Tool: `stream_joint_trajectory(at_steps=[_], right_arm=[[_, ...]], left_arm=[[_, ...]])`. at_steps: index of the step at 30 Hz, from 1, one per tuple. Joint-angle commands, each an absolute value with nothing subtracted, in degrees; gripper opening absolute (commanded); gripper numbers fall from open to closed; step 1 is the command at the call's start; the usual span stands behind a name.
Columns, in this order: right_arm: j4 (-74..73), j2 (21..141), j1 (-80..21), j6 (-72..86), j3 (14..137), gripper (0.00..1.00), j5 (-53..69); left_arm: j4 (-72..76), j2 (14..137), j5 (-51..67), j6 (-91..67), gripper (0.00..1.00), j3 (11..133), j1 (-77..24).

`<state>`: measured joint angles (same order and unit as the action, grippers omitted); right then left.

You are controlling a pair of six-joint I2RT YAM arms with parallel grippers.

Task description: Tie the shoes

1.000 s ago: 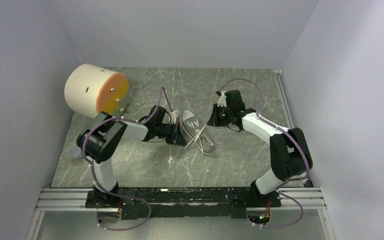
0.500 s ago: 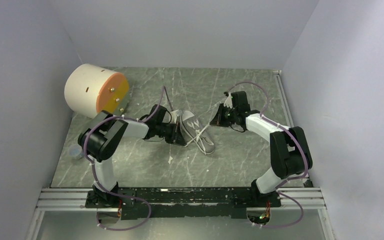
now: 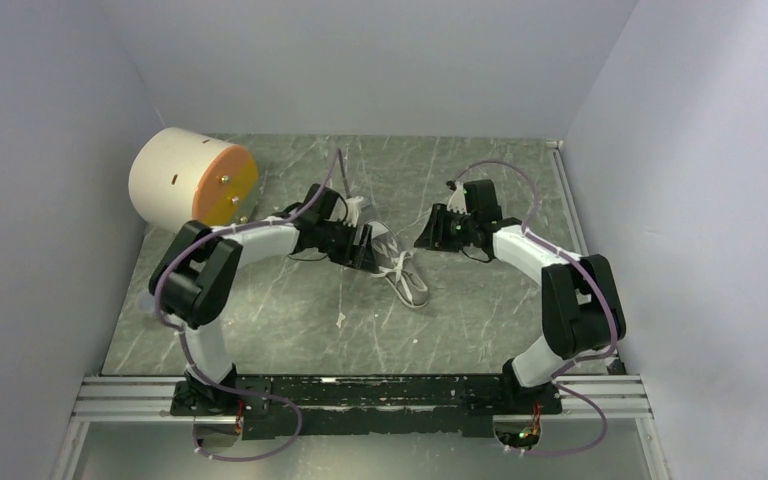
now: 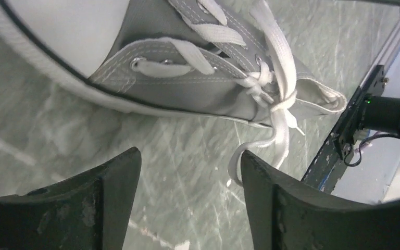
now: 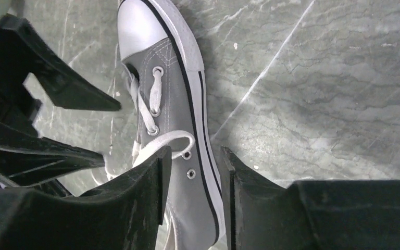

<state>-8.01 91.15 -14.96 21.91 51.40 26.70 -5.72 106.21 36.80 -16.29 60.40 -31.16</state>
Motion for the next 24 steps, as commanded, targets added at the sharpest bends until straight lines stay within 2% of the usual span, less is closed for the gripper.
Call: stream_joint_trajectory(at_steps=[1,6,9,10,15,19,20,22,23,24], right_arm=[[-13.81,87.47,-14.86,17.97,53.97,0.45,26.64],[-15.43,85.39,-14.85,15.19,55.16,0.48,25.46],[-16.59,86.99,-14.97,14.52,56.63,0.47,28.3],[-16.88,87.58,-14.99,14.36,56.83,0.47,29.45],[-17.04,86.74,-14.94,14.11,55.81,0.47,30.56],[-17.01,86.09,-15.02,14.07,54.79,0.47,31.4],[-16.99,85.94,-15.08,14.18,54.45,0.47,31.57],[-16.3,85.43,-15.1,14.51,53.72,0.47,31.83],[-15.94,85.28,-15.14,14.57,53.36,0.46,32.17],[-15.69,85.3,-15.14,14.55,53.2,0.45,32.95]], left_arm=[[-17.18,97.1,28.36,-9.67,0.76,61.44,-31.22],[-20.79,90.47,33.92,-8.79,0.71,58.87,-32.54],[-19.85,89.92,39.05,-10.96,0.52,58.87,-35.19],[-20.33,90.07,38.31,-11.46,0.51,59.4,-36.56],[-15.5,87.78,33.05,-17.3,0.67,56.09,-39.27],[-16.8,85.21,23.5,-20.77,0.68,55.97,-40.06],[-17.05,84.61,22.35,-20.94,0.64,56.33,-40.14],[-15.65,84.8,24.73,-21.0,0.29,56.84,-40.97],[-16.13,85.67,24.98,-20.85,0.2,57.87,-42.05],[-17.17,86.5,24.67,-20.16,0.19,59.25,-43.87]])
